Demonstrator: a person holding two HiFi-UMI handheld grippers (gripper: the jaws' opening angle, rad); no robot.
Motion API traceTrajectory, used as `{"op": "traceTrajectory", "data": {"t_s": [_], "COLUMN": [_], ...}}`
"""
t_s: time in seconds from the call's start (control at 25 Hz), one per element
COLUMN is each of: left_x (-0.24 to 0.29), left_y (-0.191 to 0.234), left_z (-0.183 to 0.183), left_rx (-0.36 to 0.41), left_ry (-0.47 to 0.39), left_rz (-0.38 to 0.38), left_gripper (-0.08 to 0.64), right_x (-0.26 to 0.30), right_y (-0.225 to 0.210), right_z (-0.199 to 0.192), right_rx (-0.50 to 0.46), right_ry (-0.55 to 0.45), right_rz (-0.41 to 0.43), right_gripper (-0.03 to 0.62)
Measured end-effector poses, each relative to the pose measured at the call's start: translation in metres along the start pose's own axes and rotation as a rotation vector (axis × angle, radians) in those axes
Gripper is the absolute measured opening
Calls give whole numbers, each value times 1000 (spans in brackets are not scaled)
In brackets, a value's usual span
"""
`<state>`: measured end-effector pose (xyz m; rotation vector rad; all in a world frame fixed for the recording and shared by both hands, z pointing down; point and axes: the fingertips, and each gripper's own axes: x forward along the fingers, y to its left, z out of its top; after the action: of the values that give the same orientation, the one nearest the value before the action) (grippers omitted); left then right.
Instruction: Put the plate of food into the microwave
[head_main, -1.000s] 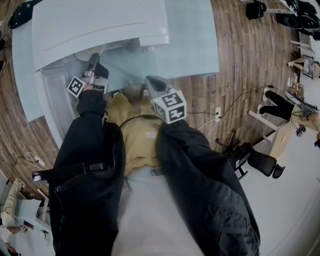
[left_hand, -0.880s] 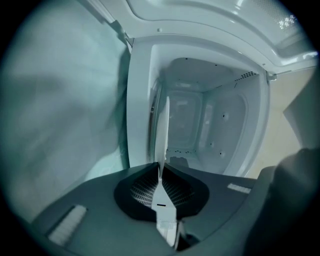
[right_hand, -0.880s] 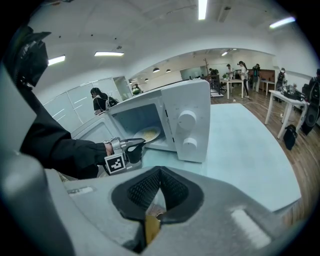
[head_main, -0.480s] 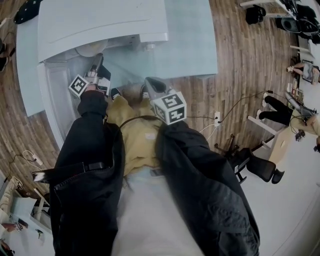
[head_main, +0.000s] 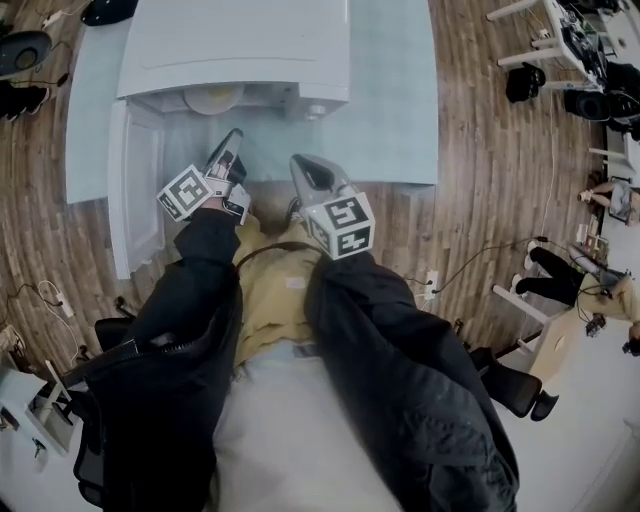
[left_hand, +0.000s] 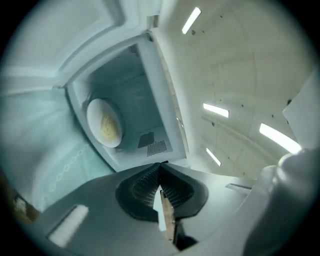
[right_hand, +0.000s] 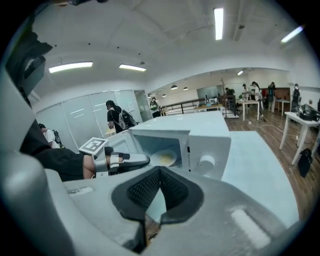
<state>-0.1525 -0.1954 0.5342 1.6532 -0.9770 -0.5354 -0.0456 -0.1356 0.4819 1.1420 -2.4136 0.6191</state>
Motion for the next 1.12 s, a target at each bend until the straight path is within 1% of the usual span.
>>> {"op": "traceTrajectory", "data": {"t_s": [0.12,0.2,0.28,0.36,0.44,0.6,0.68,0.72,1.0,1.12], "left_x": [-5,-7,-10,-12,-14,-18,-19,-18,-15,-15], "left_y": [-41,-68,-93,-116,-135,-160,-169,-173,-185,-186], "left_z": [0,7,14,17,21,32,36,38,44,46], "left_rx": [265,411,540,652,747,917,979,997,1079,1086], "left_ry": [38,37,33,37,35,9,-11,-19,-33,-42], "left_rz": [24,24,22,13,13,44,57,59,76,80], "left_gripper": [2,1,2,0,0,0,0,0,0,0], "right_x": [-10,-12,-17,-22,-27,-28,-27,-27,-26,-24], "right_y": [6,10,14,15,16,15,13,12,13,13], "right_z": [31,53,74,91,106,123,130,134,147,148], "right_rx": [-46,-73,-102,-128,-146,-155,-161,-165,-188,-194], "right_ry": [-81,-139,-192,-245,-289,-328,-341,-345,-363,-364], "right_rz": [-8,-8,-9,-11,-16,-20,-21,-20,-7,-3], "right_gripper": [-2,-2,-2,-2,-2,-3,-3,-3,-3,-3]}}
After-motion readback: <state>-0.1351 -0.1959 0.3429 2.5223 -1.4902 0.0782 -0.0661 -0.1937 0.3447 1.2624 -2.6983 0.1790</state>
